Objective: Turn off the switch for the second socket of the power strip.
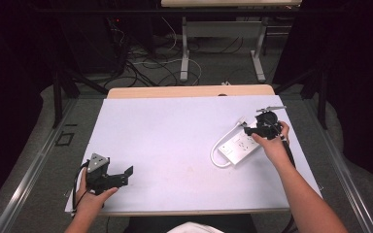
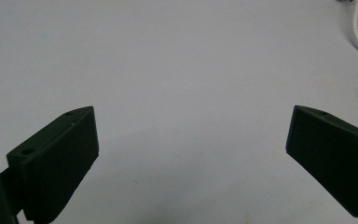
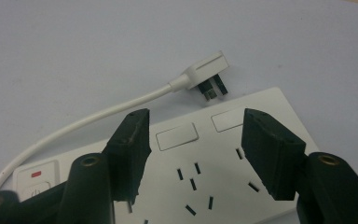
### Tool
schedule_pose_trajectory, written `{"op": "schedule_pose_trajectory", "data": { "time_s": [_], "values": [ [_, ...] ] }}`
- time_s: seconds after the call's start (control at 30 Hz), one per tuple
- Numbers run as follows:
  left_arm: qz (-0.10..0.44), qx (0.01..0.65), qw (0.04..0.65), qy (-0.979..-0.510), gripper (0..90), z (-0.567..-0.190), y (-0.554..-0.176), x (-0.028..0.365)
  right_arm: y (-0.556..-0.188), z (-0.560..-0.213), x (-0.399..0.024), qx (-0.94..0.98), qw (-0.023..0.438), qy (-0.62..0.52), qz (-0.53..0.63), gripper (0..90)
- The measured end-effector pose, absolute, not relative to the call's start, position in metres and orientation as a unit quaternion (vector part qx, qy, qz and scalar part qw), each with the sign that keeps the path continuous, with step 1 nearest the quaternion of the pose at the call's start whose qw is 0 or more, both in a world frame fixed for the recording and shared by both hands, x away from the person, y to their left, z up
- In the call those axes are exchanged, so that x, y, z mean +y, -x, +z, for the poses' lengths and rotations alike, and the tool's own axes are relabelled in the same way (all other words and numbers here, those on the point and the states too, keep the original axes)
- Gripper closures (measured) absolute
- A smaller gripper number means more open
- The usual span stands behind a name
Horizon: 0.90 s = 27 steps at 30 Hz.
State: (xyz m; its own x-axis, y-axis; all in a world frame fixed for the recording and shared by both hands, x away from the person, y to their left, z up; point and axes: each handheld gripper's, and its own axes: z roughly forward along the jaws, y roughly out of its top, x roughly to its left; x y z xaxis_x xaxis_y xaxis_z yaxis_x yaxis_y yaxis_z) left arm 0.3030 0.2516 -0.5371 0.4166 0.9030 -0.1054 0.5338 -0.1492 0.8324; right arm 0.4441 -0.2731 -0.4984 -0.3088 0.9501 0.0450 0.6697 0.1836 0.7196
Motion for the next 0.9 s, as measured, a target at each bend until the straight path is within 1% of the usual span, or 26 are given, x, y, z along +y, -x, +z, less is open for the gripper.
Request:
{"op": "schedule_pose_trajectory", "data": {
  "time_s": [0.2, 0.57, 0.77, 0.9],
  "values": [
    [0.216, 0.494, 0.425, -0.727, 2.5, -0.537, -0.303, 0.252, -0.447, -0.502, -0.27, 0.739, 0.205, -0.55, 0.33, 47.5],
    [0.215, 0.494, 0.424, -0.728, 2.5, -0.538, -0.304, 0.252, -0.454, -0.508, -0.266, 0.738, 0.196, -0.548, 0.341, 60.5],
    [0.216, 0.494, 0.423, -0.728, 2.5, -0.538, -0.304, 0.252, -0.457, -0.511, -0.267, 0.735, 0.2, -0.552, 0.34, 64.3],
    [0.216, 0.494, 0.423, -0.729, 2.5, -0.538, -0.304, 0.251, -0.46, -0.512, -0.268, 0.731, 0.194, -0.558, 0.342, 67.3]
  ]
}}
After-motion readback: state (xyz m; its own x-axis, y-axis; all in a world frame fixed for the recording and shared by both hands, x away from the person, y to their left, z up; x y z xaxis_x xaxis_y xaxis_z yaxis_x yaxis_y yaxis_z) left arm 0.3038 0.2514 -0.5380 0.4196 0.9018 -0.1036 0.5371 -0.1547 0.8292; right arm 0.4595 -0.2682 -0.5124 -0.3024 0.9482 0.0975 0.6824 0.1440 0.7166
